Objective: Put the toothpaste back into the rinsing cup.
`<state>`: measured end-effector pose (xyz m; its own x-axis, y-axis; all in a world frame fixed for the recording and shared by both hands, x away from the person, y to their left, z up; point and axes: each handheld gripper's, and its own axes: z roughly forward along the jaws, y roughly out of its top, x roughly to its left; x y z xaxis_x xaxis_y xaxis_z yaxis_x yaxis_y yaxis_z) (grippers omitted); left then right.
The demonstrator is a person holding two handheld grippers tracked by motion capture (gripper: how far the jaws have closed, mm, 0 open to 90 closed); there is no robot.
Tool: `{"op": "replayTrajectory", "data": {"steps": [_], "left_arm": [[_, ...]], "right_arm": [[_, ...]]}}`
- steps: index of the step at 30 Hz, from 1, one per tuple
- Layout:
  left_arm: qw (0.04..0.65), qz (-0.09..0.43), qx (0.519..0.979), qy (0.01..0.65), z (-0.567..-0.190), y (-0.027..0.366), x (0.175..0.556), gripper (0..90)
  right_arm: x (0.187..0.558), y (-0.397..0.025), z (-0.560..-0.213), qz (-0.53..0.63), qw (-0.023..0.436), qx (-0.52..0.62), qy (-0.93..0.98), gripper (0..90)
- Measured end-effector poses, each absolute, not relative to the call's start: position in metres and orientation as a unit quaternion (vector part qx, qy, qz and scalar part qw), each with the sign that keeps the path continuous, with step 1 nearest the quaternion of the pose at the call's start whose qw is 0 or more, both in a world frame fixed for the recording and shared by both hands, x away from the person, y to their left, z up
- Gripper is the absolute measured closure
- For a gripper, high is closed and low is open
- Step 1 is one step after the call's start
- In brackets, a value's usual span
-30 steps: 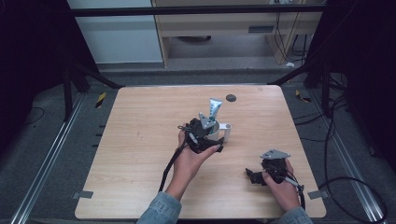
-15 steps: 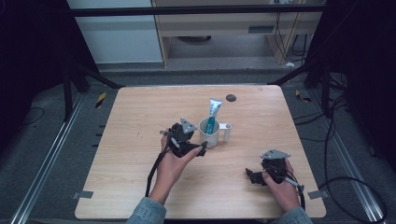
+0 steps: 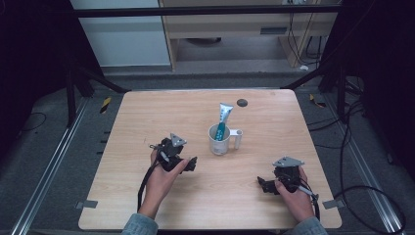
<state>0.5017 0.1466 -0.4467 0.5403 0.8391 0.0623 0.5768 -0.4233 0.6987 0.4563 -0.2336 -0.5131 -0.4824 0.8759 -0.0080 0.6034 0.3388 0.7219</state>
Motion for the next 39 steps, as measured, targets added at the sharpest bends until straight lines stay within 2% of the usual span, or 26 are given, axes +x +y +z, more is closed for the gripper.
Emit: {"op": "replayTrajectory", "data": {"steps": [25, 39], "left_arm": [[0.268, 0.22, 0.805, 0.481, -0.478, 0.231, 0.489, 5.8], [0.275, 0.224, 0.785, 0.509, -0.488, 0.269, 0.495, 6.6]], "right_arm": [[0.456, -0.234, -0.513, 0.337, 0.203, 0.467, 0.792, 0.4], [0.456, -0.233, -0.513, 0.336, 0.203, 0.467, 0.792, 0.4]]}}
